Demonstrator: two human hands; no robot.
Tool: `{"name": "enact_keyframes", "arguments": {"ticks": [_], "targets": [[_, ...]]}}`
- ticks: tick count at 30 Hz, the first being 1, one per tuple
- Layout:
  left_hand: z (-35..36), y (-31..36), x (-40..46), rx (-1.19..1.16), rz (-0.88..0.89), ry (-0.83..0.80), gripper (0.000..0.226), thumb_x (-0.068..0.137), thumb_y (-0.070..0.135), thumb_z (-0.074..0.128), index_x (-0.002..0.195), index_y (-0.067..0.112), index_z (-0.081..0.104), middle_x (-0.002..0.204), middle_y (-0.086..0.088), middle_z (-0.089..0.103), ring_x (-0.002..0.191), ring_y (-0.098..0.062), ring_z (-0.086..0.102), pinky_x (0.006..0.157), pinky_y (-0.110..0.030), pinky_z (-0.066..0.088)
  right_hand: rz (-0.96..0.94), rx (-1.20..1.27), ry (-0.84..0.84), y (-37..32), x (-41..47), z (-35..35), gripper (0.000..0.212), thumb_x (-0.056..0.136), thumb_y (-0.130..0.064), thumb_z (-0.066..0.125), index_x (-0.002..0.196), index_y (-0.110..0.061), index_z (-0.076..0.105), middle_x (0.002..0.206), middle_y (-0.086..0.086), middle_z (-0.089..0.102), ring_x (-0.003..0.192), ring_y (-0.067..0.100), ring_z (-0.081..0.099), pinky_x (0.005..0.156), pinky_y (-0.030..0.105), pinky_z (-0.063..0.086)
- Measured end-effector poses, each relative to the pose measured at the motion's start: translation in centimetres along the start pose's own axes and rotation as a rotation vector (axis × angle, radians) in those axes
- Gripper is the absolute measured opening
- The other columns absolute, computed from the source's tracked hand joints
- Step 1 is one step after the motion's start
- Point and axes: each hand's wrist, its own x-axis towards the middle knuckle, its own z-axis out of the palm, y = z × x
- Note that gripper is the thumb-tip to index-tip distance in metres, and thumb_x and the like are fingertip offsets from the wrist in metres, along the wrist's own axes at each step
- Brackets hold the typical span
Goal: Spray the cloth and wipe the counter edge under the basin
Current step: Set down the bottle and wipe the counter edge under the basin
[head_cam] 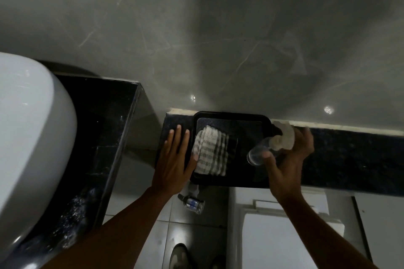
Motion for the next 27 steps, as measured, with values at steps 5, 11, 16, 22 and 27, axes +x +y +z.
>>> {"name": "enact_keyframes", "arguments": {"ticks": [5, 11, 16, 22, 27], "targets": [[0.4, 1.7, -1.2, 0.093, 0.151, 0.012, 0.067, 0.1, 0.054, 0.019, 0.155, 0.017, 0.013, 0.164, -0.011, 0.009, 0.151, -0.027, 0.001, 0.121, -0.051, 0.011, 0.422, -0.005, 0.35, -0.2, -6.2, 1.0, 0.054, 0.085, -0.049, 0.056, 0.125, -0.018, 0.036, 0.124, 0.016, 0.042, 0.116, 0.037, 0.048, 0.096, 0.043, 0.047], [1.1, 2.5, -1.0, 0.245, 0.182, -0.078, 0.065, 0.101, 0.052, 0.015, 0.154, 0.014, 0.018, 0.164, -0.01, 0.012, 0.151, -0.03, 0.004, 0.119, -0.055, 0.018, 0.395, -0.115, -0.186, -1.5, -8.6, 6.0, 0.035, 0.091, -0.015, 0.065, 0.121, -0.027, 0.052, 0.123, 0.0, 0.058, 0.111, 0.014, 0.059, 0.088, 0.023, 0.051], [1.2, 2.6, -1.3, 0.232, 0.146, -0.092, 0.064, 0.102, 0.052, 0.011, 0.154, 0.016, 0.019, 0.163, -0.008, 0.015, 0.151, -0.029, 0.006, 0.12, -0.053, 0.014, 0.686, 0.058, -0.104, -1.7, -3.3, 9.2, 0.049, 0.09, -0.013, 0.066, 0.135, -0.015, 0.046, 0.131, 0.005, 0.06, 0.114, 0.017, 0.061, 0.094, 0.034, 0.054], [0.4, 3.1, -1.6, 0.27, 0.212, -0.09, 0.06, 0.099, 0.046, 0.031, 0.15, 0.012, 0.031, 0.16, -0.012, 0.026, 0.148, -0.031, 0.017, 0.117, -0.055, 0.025, 0.852, 0.128, -0.31, -2.3, -0.9, 9.4, 0.027, 0.089, -0.014, 0.067, 0.116, -0.016, 0.065, 0.108, 0.008, 0.072, 0.089, 0.018, 0.07, 0.075, 0.03, 0.058], [-3.3, 4.0, -3.6, 0.278, 0.176, -0.058, 0.059, 0.1, 0.045, 0.026, 0.151, 0.015, 0.03, 0.161, -0.009, 0.022, 0.149, -0.027, 0.015, 0.118, -0.051, 0.022, 0.725, 0.166, -0.351, -6.0, -2.2, 8.7, 0.047, 0.092, -0.014, 0.064, 0.137, -0.022, 0.051, 0.122, -0.001, 0.064, 0.114, 0.021, 0.062, 0.1, 0.045, 0.051]]}}
